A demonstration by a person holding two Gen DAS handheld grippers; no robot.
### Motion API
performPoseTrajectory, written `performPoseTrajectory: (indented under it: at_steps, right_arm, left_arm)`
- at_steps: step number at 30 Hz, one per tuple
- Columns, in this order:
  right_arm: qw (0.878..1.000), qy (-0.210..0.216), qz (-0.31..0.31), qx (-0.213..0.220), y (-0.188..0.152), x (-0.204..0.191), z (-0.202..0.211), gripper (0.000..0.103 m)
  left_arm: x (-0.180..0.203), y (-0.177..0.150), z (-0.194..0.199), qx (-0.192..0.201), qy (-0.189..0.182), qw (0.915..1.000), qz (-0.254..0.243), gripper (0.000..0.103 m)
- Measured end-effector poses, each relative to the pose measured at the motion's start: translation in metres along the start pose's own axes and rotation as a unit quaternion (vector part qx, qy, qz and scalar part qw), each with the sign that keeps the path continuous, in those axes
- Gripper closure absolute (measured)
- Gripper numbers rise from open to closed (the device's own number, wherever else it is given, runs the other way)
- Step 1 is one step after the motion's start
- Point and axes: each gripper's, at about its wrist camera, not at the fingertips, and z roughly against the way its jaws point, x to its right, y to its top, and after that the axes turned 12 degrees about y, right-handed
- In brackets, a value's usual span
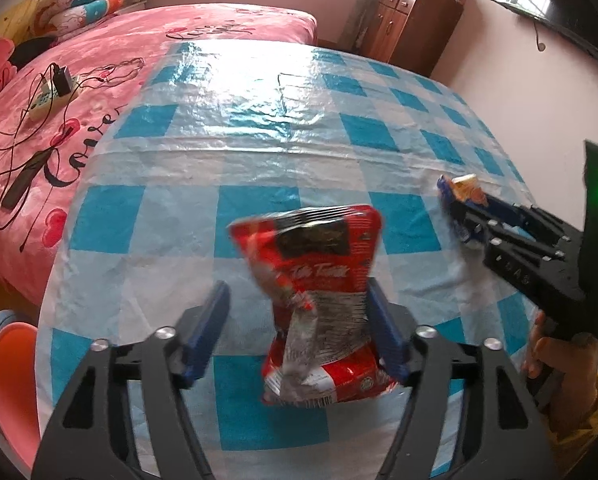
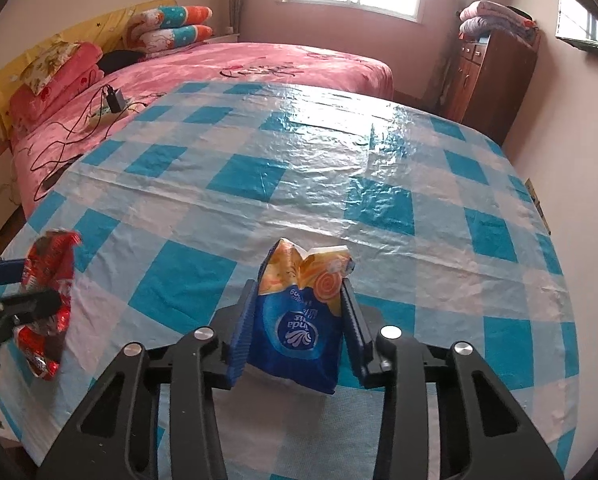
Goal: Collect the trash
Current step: 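Carry the red snack bag and small tissue pack over the orange bucket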
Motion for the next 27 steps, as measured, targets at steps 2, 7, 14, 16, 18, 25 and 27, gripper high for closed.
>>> performPoseTrajectory:
  at_steps: [2,7,14,16,18,25,27]
  right_arm:
    - [1.0,0.003,-0.002,0.002,0.0,0.0,0.001,0.067]
    - [1.0,0.012,-0.011,0.007,-0.001,0.002,0.004,0.07]
    - [0.997,0.048,-0.051,0.021,-0.005,0.009,0.011,0.075]
    - [0.997,0.049,-0.056,0.023,-0.007,0.008,0.012,0.075]
    - [0.996,0.053,-0.062,0.024,-0.008,0.008,0.013,0.076]
    - [0.997,0.056,-0.058,0.022,-0.009,-0.006,0.015,0.077]
    - [0.997,0.057,-0.055,0.021,-0.008,-0.011,0.015,0.077]
  left_arm:
    - [0.003,-0.001,-0.002,0.002,0.002,1.0,-0.006,0.025]
    - [0.015,-0.002,-0.005,0.013,0.024,0.9992,-0.03,0.02]
    - [0.025,-0.005,-0.009,0.045,0.056,0.9955,-0.061,0.025]
    - [0.025,-0.007,-0.007,0.054,0.059,0.9944,-0.069,0.033]
    - [0.023,-0.006,-0.006,0.06,0.058,0.9942,-0.068,0.042]
    - [0.017,-0.008,-0.003,0.064,0.038,0.9954,-0.06,0.045]
    - [0.013,-0.009,-0.001,0.066,0.035,0.9957,-0.054,0.045]
